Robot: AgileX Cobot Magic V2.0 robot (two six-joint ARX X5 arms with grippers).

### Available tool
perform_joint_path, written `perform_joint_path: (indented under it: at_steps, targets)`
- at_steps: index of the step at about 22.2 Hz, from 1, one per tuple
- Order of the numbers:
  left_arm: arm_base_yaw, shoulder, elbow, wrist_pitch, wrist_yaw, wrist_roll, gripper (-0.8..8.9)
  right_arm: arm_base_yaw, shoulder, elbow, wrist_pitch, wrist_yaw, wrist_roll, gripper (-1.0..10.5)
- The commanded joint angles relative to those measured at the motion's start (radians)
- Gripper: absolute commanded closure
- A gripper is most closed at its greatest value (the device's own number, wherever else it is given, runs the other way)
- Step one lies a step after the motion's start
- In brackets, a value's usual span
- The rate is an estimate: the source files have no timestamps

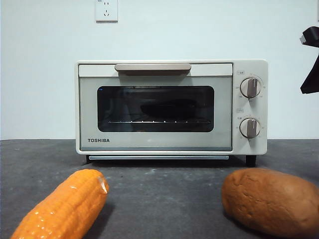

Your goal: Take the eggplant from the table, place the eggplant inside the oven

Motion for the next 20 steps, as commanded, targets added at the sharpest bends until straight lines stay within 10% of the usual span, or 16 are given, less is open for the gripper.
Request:
perform_joint_path:
  at_steps: [1, 16, 20]
  targets:
    - [0.007, -0.014, -0.027, -0.037, -0.002, 0.007, 8.07, 0.004, 0.005, 0.001, 0.01, 0.003, 0.009, 9.4]
    - [0.006, -0.014, -0.027, -0.046, 0.0, 0.007, 8.07, 0.01, -0.026, 0.001, 0.001, 0.008, 0.006, 9.4]
    - [0.006, -0.014, -0.027, -0.046, 0.0, 0.007, 8.07, 0.0, -0.271, 0.001, -0.029, 0.129, -0.106, 9.4]
